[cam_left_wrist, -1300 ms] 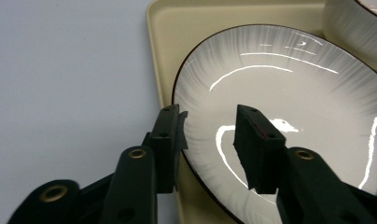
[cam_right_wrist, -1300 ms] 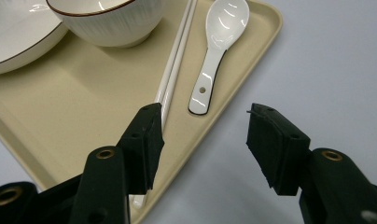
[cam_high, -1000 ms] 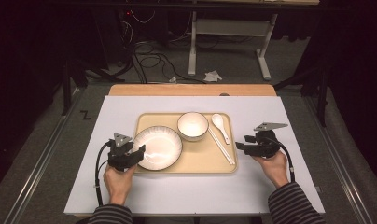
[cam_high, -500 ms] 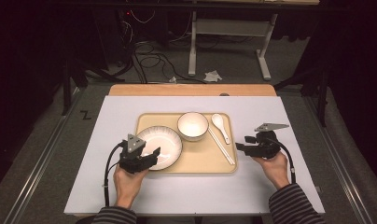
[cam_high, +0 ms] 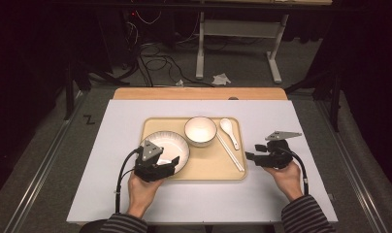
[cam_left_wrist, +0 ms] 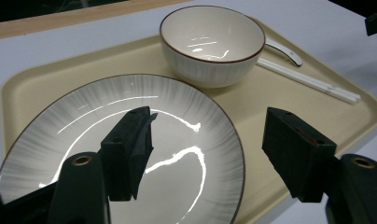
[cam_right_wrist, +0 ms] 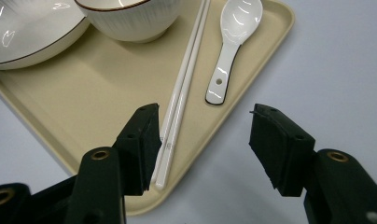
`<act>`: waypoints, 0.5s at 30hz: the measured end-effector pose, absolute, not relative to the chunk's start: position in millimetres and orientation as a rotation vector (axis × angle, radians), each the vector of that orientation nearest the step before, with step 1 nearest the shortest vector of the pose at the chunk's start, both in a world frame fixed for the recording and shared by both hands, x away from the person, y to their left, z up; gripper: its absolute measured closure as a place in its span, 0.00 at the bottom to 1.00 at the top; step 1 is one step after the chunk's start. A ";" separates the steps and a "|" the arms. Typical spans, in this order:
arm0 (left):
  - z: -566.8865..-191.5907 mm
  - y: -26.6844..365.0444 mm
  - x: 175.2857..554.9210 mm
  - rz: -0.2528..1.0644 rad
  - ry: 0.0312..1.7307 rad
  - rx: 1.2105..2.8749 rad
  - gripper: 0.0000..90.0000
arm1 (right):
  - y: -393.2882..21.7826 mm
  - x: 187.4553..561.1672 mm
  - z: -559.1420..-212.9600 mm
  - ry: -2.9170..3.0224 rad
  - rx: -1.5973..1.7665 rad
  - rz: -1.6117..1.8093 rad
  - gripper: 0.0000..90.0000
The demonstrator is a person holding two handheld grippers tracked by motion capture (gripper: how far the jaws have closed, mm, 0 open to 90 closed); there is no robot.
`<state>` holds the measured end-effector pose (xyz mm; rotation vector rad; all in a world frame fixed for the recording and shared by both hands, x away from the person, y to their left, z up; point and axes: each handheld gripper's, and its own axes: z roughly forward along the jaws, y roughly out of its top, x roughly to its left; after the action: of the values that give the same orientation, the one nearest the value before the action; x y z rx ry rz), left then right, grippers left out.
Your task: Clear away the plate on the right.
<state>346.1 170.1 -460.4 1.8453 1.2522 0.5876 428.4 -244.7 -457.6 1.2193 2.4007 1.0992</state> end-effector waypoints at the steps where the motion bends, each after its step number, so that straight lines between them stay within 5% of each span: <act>1: -460.0 169.1 346.1 0.595 1.239 1.848 0.37 | -244.6 428.3 -457.8 2.402 1.210 1.100 0.49; 15: -456.3 142.2 345.2 0.504 1.124 1.866 0.36 | -245.8 415.5 -456.1 2.409 1.200 1.101 0.48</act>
<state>345.2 142.2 -456.3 1.8661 1.1237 0.5043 415.5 -245.8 -456.1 1.2002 2.4087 1.1014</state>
